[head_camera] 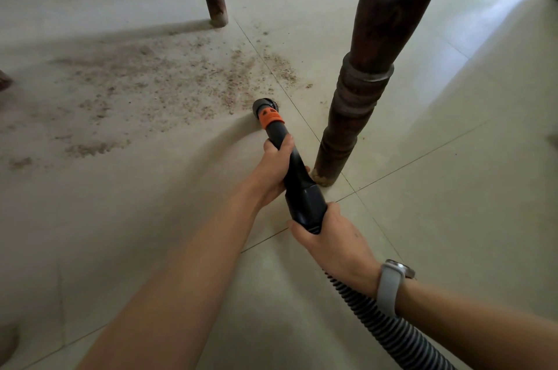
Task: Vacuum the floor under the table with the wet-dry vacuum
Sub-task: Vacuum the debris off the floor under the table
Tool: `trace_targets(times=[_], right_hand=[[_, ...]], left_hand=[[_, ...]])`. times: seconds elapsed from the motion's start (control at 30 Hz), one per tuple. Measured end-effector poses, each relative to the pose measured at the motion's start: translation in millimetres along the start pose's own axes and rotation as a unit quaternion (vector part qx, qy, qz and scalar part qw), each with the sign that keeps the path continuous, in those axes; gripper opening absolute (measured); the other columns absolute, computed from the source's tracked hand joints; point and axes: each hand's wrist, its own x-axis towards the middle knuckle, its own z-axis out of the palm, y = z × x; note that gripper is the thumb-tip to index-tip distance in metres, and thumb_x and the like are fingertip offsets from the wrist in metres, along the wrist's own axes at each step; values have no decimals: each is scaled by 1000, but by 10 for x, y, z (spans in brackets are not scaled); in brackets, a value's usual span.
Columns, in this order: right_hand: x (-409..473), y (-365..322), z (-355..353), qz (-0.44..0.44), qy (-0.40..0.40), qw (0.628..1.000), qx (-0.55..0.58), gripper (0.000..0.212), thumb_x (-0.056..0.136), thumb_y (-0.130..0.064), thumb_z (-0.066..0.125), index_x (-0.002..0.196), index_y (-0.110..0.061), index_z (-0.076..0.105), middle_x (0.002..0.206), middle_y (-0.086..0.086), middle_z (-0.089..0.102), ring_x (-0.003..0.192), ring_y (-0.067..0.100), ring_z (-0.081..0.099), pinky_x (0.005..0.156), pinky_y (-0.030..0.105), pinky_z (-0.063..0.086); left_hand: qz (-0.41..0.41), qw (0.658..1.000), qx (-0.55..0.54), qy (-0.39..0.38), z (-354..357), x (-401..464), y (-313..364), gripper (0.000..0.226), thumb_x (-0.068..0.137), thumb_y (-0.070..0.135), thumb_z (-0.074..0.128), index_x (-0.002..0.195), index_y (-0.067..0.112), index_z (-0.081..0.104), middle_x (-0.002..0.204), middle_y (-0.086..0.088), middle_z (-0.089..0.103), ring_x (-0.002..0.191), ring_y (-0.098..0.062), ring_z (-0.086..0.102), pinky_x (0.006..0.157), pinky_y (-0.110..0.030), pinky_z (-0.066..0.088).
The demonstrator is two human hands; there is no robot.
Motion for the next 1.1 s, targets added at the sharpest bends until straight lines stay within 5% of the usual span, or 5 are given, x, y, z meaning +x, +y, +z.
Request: trace_targets(times=[0.6, 0.8, 0.97, 1.1], right_hand=[[186, 100, 135, 38, -6, 988, 151, 39, 87, -49, 56, 104, -21, 35, 86, -2, 56, 76, 13, 59, 66, 27, 53], [235, 80, 192, 34, -34, 986, 161, 39, 89, -47, 55, 107, -23, 31, 91, -2, 56, 77, 11, 59, 63, 20, 51], [175, 24, 282, 31, -46, 984, 166, 41, 89, -47, 56, 111, -22, 32, 92, -2, 56, 75, 9, 57, 57, 15, 46], [114, 6, 382, 25, -49, 984, 167, 44, 87, -48, 58, 112, -20, 36, 93, 1, 60, 80, 16, 63, 66, 26, 55]], left_hand=[[21, 990, 140, -11, 178, 174, 8, 53, 100, 34, 39, 142, 19, 13, 96, -8, 48, 78, -25, 59, 79, -41, 56], [26, 987, 156, -6, 108, 196, 10, 53, 100, 36, 39, 143, 19, 13, 100, -7, 48, 103, -33, 58, 88, -44, 53], [24, 990, 140, -9, -21, 127, -22, 56, 100, 35, 39, 145, 20, 9, 98, -7, 48, 80, -23, 59, 71, -35, 57], [28, 990, 137, 1, -128, 44, -53, 51, 100, 33, 39, 143, 19, 13, 95, -8, 49, 69, -20, 59, 59, -30, 55]])
